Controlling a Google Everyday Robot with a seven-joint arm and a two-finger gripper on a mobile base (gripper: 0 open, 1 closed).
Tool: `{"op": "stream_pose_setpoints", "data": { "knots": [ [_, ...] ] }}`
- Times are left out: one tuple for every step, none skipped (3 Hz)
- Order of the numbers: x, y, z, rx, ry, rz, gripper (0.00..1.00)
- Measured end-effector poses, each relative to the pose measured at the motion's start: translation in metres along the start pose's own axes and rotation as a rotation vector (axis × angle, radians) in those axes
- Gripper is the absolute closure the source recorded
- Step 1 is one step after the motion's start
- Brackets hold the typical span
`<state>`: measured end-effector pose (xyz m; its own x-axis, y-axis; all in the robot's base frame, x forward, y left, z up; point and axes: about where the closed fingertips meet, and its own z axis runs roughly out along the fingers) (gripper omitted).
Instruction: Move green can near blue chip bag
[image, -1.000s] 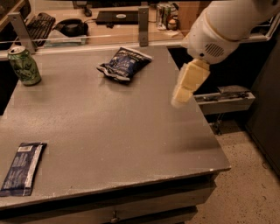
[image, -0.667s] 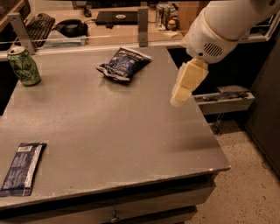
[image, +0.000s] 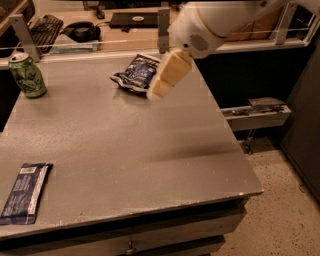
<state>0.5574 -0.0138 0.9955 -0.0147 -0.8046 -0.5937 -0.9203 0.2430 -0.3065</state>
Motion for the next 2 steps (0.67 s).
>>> {"op": "stream_pose_setpoints", "data": {
  "knots": [
    [-0.068,-0.019,0.036,0.019,-0.168,0.008,0.00],
    [-0.129,-0.036,0.060,0.038,-0.295,0.020,0.00]
  ]
}}
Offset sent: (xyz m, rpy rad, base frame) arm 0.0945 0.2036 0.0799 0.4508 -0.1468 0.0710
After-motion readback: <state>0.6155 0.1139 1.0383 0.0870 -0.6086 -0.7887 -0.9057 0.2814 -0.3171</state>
